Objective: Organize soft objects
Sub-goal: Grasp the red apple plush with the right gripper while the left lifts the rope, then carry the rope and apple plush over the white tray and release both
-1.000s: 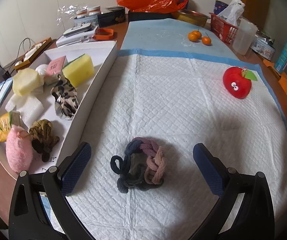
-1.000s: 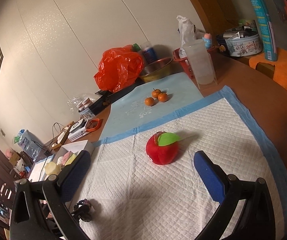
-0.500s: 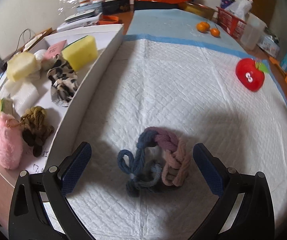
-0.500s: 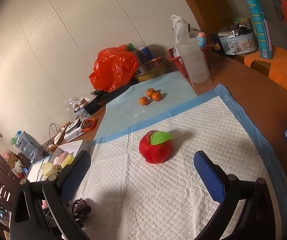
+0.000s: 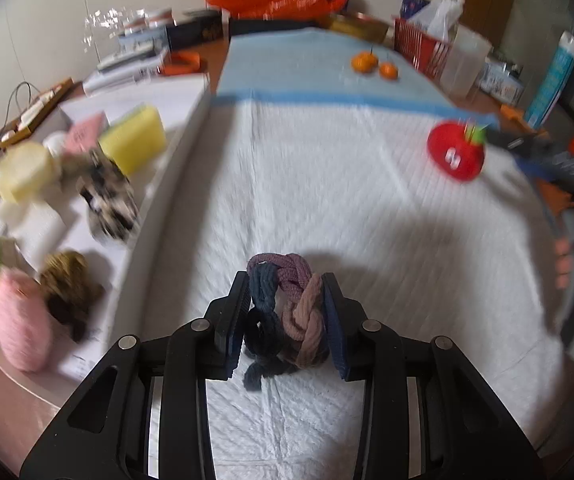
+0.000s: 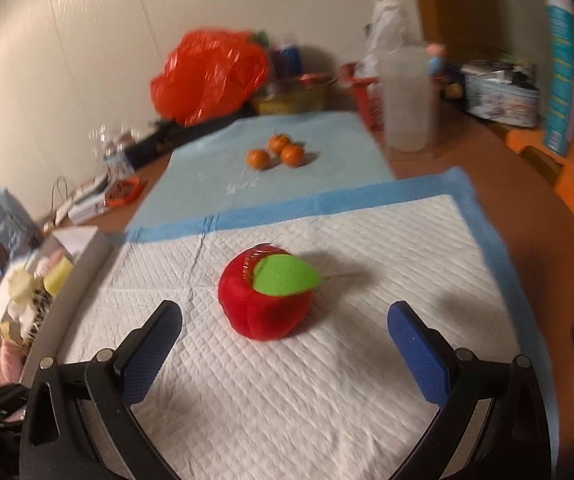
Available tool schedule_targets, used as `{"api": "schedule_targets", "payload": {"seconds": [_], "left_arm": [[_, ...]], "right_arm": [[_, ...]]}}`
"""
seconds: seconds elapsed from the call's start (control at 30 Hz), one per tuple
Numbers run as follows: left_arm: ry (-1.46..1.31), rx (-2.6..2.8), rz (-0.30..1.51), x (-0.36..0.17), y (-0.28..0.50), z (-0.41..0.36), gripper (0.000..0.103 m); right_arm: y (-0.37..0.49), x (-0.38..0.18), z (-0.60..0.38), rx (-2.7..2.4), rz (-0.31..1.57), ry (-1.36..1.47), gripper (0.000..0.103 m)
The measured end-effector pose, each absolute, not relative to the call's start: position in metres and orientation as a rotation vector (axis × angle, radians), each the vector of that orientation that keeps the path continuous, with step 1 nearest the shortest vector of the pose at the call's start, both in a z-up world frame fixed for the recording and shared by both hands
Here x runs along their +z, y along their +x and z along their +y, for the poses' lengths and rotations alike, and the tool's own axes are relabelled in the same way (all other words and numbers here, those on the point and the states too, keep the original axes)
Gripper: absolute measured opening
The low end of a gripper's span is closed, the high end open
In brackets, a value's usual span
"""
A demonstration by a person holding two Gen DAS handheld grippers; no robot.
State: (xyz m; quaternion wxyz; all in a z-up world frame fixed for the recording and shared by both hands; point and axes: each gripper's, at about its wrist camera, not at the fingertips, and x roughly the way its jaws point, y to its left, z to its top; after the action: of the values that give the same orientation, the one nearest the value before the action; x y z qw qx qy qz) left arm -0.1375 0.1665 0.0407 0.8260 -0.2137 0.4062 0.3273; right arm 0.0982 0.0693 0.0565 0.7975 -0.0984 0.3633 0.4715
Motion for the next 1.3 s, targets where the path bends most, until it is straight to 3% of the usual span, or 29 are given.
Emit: {"api": "schedule_targets", "payload": {"seconds": [0.27,0.33,0.43,0.67,0.83,1.1,1.3], "left_arm": [[-0.431,0.748,0.740,0.108,-0.150,0.167,0.035],[-0.422,0.768,0.718,0.116,-0.155,0.164,0.035],[-0.449,0.760,0.698,0.118,-0.160,0.164,0.035],[-0.449,0.756,0.671,0.123,-0.158,0.160,0.035],[-0.431,0.751,0.626,0.139,-0.161,0.153,0.035],[-0.317,0.804,0.460,0.219,-0.189,0.155,0.035],[-0.335,0.824,0.427,0.221,-0.209,0.157,0.035]], "right_arm": [[0.096,0.031,0.131,0.982,0.803,-0.366,0.100],[0.095,0.027,0.133,0.975,0.813,-0.387,0.080],[0.093,0.029,0.128,0.988,0.793,-0.380,0.064],[0.080,0.055,0.100,1.054,0.738,-0.300,0.062],[0.058,0.105,0.063,1.119,0.638,-0.183,0.062],[0.016,0.212,0.006,1.252,0.382,0.025,0.062],[-0.006,0.228,-0.006,1.289,0.318,0.074,0.062]]}}
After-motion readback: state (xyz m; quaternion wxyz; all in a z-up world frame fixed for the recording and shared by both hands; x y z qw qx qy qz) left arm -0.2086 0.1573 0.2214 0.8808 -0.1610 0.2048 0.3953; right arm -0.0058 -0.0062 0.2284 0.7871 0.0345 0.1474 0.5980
